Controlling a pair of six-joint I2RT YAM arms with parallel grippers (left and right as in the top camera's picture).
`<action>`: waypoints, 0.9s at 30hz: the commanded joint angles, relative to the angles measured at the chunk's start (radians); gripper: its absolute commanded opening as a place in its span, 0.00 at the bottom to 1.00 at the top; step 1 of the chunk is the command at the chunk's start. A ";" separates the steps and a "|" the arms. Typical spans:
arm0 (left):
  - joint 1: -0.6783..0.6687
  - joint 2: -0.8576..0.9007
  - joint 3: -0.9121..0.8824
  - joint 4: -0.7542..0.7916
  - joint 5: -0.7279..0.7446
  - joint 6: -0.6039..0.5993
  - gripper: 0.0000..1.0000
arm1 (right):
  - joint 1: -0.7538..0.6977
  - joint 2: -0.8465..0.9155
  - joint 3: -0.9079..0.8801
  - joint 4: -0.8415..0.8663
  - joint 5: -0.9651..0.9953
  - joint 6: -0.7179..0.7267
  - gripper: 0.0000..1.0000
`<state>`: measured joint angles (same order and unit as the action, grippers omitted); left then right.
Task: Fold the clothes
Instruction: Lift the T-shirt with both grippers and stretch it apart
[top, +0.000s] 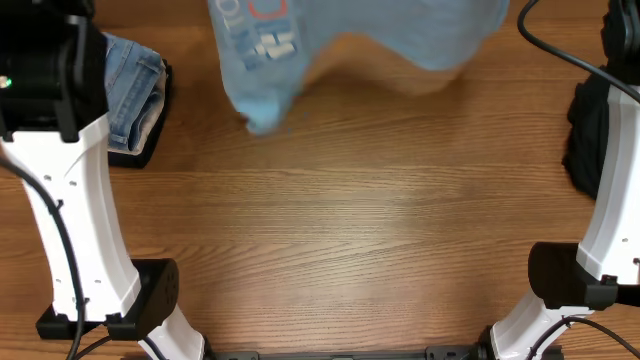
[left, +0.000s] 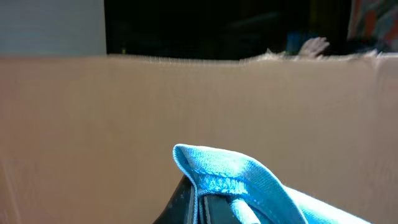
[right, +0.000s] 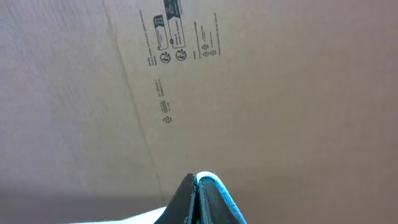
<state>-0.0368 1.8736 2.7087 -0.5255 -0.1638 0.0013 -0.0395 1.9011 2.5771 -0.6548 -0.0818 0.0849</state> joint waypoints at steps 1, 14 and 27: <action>0.012 -0.037 0.056 -0.022 0.040 0.084 0.04 | -0.008 -0.025 0.015 -0.005 0.010 -0.058 0.04; 0.010 0.035 0.040 -0.962 0.060 -0.018 0.04 | -0.008 -0.025 -0.047 -0.643 0.009 -0.060 0.04; -0.003 -0.098 -0.040 -1.164 0.257 -0.085 0.04 | -0.023 -0.034 -0.051 -1.039 0.008 -0.027 0.04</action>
<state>-0.0372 1.8935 2.7255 -1.6905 0.0608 -0.0353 -0.0433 1.9011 2.5248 -1.6638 -0.0788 0.0345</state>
